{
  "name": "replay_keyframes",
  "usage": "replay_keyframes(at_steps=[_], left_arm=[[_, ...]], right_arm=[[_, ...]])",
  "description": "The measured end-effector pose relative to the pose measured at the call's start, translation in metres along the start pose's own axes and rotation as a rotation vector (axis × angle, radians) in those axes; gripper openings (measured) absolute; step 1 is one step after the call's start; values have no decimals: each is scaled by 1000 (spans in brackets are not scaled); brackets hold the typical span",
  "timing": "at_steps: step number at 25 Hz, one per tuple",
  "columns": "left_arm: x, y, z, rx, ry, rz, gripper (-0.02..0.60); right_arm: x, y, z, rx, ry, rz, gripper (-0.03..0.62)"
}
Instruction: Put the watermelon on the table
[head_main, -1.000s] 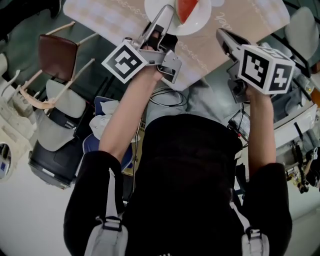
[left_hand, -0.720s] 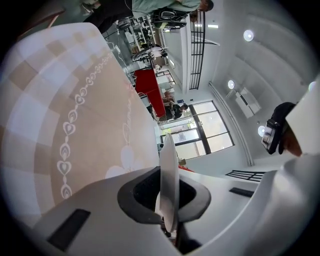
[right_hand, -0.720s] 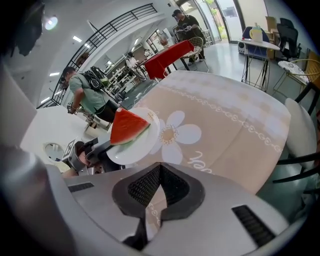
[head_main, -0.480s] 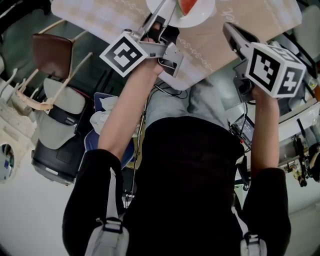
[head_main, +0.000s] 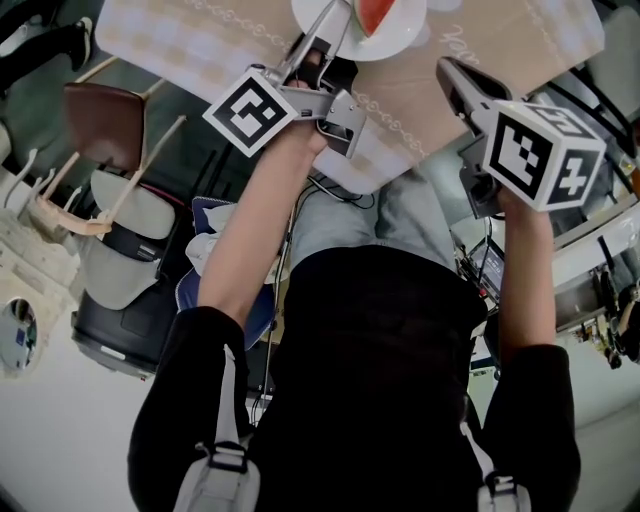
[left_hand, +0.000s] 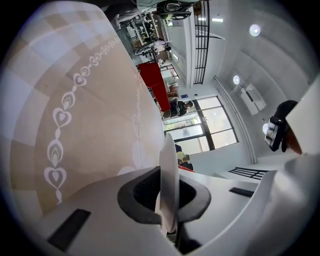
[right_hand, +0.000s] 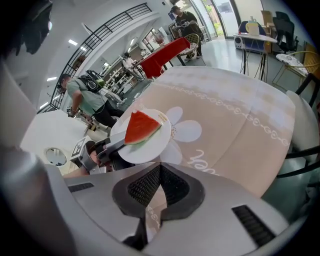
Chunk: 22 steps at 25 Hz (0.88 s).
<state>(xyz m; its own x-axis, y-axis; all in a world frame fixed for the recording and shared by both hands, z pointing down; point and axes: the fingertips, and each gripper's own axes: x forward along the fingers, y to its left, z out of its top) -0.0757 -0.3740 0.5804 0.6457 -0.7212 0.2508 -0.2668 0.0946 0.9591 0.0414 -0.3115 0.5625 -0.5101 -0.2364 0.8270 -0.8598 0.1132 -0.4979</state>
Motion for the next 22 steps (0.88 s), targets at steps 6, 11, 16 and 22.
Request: replay_keyframes(at_steps=[6,11,16,22], left_arm=[[7,15,-9,-50,29,37,15],[19,21,-8,-53,39,42,15],[28,26,-11,-55,61,60,15],[33,27,-13,-115,73,63,15]], right_arm=[[3,-3,-3,32,2,5,12],[8,-5,1,52,1,15,12],[11,-8,4,62,4,15,11],[14,-8,6,81,1,19,12]])
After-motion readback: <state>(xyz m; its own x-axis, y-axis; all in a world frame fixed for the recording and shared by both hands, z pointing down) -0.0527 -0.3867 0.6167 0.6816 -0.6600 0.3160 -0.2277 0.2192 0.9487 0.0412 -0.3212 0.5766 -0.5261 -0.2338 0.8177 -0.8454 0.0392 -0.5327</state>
